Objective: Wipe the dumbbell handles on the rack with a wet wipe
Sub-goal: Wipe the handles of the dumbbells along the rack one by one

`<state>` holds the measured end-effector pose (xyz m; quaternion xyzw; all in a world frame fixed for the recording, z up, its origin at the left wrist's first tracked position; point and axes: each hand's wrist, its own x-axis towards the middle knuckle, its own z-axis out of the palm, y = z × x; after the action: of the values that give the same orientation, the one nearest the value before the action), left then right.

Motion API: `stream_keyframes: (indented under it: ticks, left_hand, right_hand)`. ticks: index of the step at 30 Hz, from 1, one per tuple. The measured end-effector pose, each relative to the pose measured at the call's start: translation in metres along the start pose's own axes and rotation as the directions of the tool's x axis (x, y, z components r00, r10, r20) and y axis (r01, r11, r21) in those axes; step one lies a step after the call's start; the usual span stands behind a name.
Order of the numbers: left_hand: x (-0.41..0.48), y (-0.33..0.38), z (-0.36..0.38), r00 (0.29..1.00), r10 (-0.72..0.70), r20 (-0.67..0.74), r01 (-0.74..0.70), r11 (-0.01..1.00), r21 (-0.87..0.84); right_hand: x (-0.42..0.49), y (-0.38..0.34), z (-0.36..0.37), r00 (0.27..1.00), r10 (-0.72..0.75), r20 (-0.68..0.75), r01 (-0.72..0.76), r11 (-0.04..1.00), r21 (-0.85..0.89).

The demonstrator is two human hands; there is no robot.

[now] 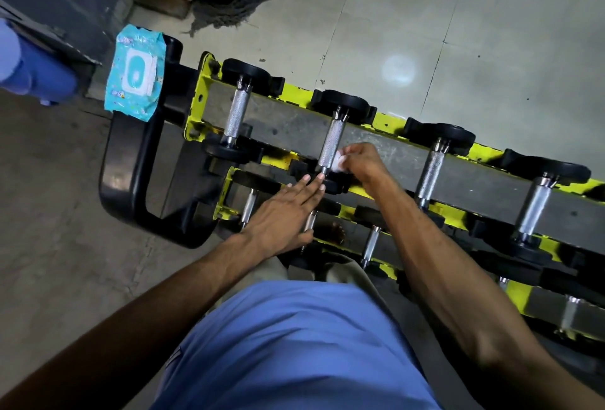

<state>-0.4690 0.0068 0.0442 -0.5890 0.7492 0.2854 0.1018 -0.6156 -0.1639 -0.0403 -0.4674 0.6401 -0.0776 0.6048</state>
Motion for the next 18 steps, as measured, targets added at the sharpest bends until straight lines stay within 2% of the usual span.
stream_keyframes:
  ticks: [4, 6, 8, 10, 12, 14, 16, 18]
  left_hand:
    - [0.0, -0.003, -0.001, 1.0, 0.004, -0.01, -0.004, 1.0, -0.019]
    - [-0.001, -0.004, -0.001, 1.0, 0.008, 0.002, -0.008, 1.0, -0.009]
    - [-0.002, -0.005, 0.0, 1.0, 0.011, 0.008, -0.011, 1.0, 0.002]
    - [-0.003, -0.006, 0.0, 1.0, 0.014, 0.003, -0.014, 1.0, 0.002]
    - [-0.001, -0.008, 0.001, 1.0, 0.019, -0.004, -0.019, 1.0, 0.004]
    - [0.001, -0.008, 0.001, 1.0, 0.023, -0.012, -0.023, 1.0, 0.006]
    - [0.002, -0.008, 0.001, 1.0, 0.021, -0.014, -0.021, 1.0, 0.009]
    - [0.001, -0.009, 0.002, 1.0, 0.024, -0.009, -0.024, 1.0, 0.018]
  right_hand:
    - [0.013, -0.034, -0.016, 0.988, 0.04, -0.149, 0.011, 0.947, 0.322]
    - [0.009, -0.037, -0.01, 0.978, 0.029, -0.207, 0.057, 0.915, 0.4]
    - [-0.007, -0.021, 0.003, 0.98, -0.011, -0.199, 0.074, 0.947, 0.311]
    - [-0.025, 0.004, 0.013, 0.985, -0.085, -0.149, 0.101, 0.99, 0.099]
    - [-0.037, 0.022, 0.017, 0.977, -0.179, -0.114, 0.172, 0.983, -0.067]
    - [-0.039, 0.018, 0.016, 0.954, -0.258, -0.151, 0.238, 0.962, -0.134]
    - [-0.036, 0.001, 0.013, 0.901, -0.366, -0.231, 0.324, 0.925, -0.2]
    - [-0.034, -0.012, 0.013, 0.805, -0.509, -0.305, 0.434, 0.856, -0.282]
